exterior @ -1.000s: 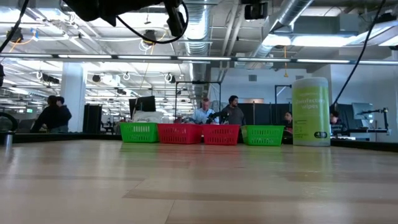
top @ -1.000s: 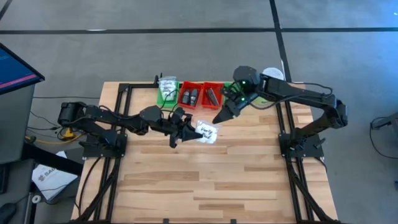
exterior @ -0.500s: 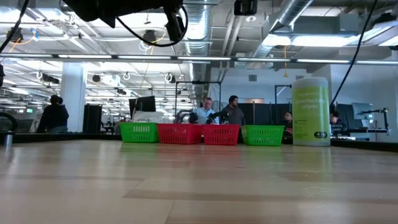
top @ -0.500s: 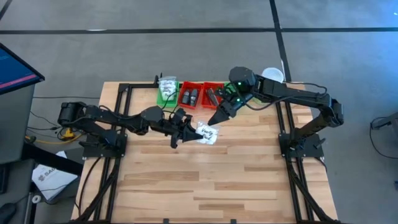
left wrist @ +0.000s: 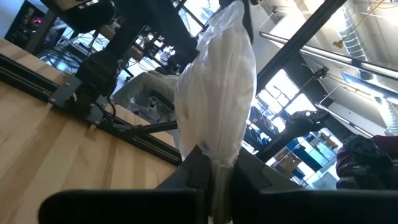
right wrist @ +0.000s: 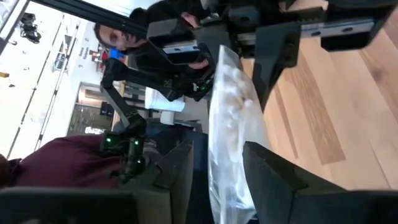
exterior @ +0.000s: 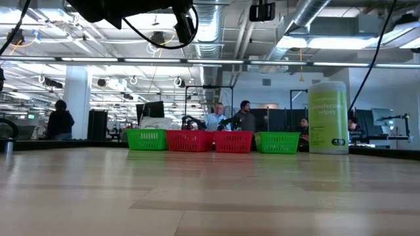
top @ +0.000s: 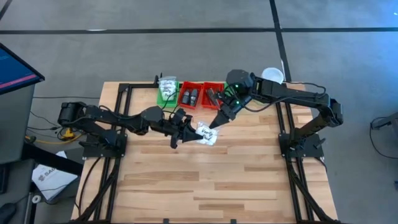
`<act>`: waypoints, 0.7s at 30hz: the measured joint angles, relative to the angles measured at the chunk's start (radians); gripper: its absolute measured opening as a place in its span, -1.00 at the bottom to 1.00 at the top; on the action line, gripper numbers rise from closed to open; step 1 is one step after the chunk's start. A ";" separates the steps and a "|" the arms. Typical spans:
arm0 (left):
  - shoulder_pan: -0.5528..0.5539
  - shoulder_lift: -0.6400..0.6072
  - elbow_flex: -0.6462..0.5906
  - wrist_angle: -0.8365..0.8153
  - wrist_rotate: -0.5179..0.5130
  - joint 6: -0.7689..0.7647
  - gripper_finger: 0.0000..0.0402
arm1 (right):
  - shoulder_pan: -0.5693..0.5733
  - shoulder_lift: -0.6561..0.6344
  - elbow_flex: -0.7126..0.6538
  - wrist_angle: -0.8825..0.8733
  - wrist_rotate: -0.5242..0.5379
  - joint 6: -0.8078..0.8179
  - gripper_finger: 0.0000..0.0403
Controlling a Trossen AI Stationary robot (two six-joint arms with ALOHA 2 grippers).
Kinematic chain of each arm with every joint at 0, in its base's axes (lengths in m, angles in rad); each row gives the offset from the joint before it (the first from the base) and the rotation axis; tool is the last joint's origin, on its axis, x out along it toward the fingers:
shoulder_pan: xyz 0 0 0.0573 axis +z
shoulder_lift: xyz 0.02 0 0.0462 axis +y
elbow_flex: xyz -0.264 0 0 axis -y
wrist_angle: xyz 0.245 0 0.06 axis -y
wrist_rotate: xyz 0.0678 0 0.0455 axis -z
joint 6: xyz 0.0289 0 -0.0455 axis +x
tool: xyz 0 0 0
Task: Pick & Place Travel size toiletries
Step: Put the cotton pack into the left green basket
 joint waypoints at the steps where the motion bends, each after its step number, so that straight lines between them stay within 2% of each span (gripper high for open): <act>1: 0.000 0.000 0.000 0.000 0.000 0.001 -0.92 | 0.000 0.000 0.000 -0.008 0.000 -0.003 -0.35; 10: 0.000 0.000 0.000 0.000 -0.001 0.003 -0.92 | 0.000 0.000 0.000 -0.038 0.013 -0.025 -0.54; 15: 0.000 0.000 0.000 0.000 -0.004 0.004 -0.92 | 0.008 0.000 0.000 -0.038 0.015 -0.037 -0.74; 18: 0.000 0.000 0.000 0.000 -0.006 0.014 -0.81 | 0.013 0.000 0.000 -0.038 0.019 -0.054 -0.93; 21: 0.002 0.000 0.000 0.000 -0.008 0.027 -0.63 | 0.013 0.000 0.000 -0.038 0.036 -0.054 -0.96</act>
